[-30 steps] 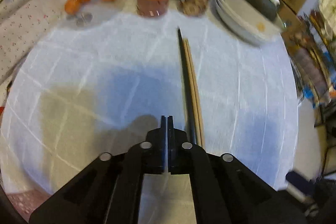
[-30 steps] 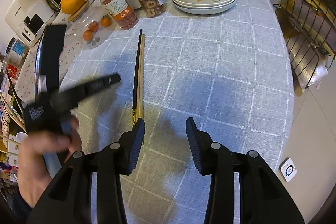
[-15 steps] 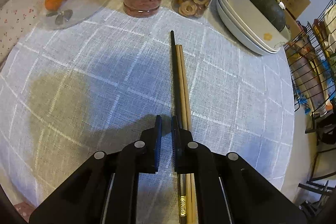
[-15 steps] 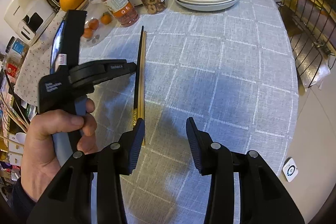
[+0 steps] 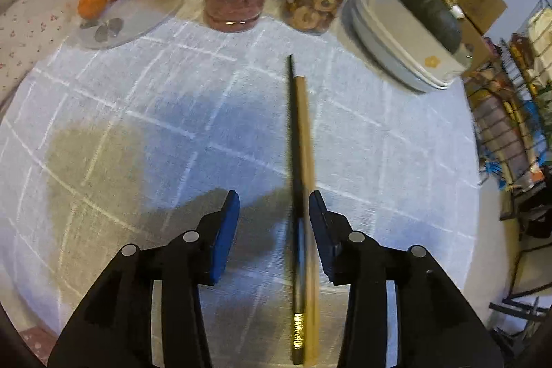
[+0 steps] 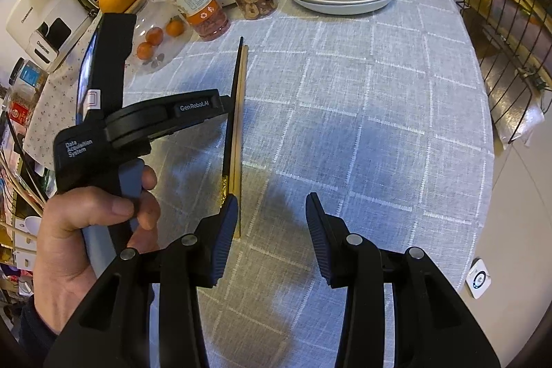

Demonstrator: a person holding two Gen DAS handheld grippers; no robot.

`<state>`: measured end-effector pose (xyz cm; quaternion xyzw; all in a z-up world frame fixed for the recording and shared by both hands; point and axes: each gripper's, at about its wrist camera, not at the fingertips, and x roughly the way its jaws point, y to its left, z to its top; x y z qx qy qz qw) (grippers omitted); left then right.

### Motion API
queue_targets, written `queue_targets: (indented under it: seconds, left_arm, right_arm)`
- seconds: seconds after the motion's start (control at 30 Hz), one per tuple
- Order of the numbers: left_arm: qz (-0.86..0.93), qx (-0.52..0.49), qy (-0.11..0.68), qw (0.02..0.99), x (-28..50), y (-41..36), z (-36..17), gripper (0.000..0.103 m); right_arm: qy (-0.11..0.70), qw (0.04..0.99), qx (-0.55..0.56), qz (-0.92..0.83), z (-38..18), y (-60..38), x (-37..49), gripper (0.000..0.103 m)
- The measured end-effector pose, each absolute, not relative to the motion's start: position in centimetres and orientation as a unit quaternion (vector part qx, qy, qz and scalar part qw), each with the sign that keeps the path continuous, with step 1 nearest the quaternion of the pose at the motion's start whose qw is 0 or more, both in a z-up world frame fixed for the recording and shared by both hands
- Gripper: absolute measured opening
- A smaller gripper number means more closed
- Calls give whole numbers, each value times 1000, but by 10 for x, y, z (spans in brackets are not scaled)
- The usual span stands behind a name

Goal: Organize utensils
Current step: 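Grasp the black chopstick with the left tool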

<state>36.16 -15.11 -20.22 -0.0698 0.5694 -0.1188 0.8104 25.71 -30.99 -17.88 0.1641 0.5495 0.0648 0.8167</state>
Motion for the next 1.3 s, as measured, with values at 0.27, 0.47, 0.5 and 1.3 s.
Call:
queue_targets:
  seconds: [0.27,0.47,0.5,1.3]
  left_arm:
    - [-121,-38,567,814,362,-162,-206,39]
    - [-118,-41,567,814,362,-158,-206,35]
    - [-118,-38,566,815,362,-158,-206,34]
    - [-106,-39,558,822,366,-147,-194,5]
  right_arm:
    - [550,816,166,64,-180,-310,257,41]
    - [551,815,167,64,-181,-311,257,41]
    - [551,815,167,64,-181,-311,258,41]
    - [565,811,141,57,-196,-316,273,41]
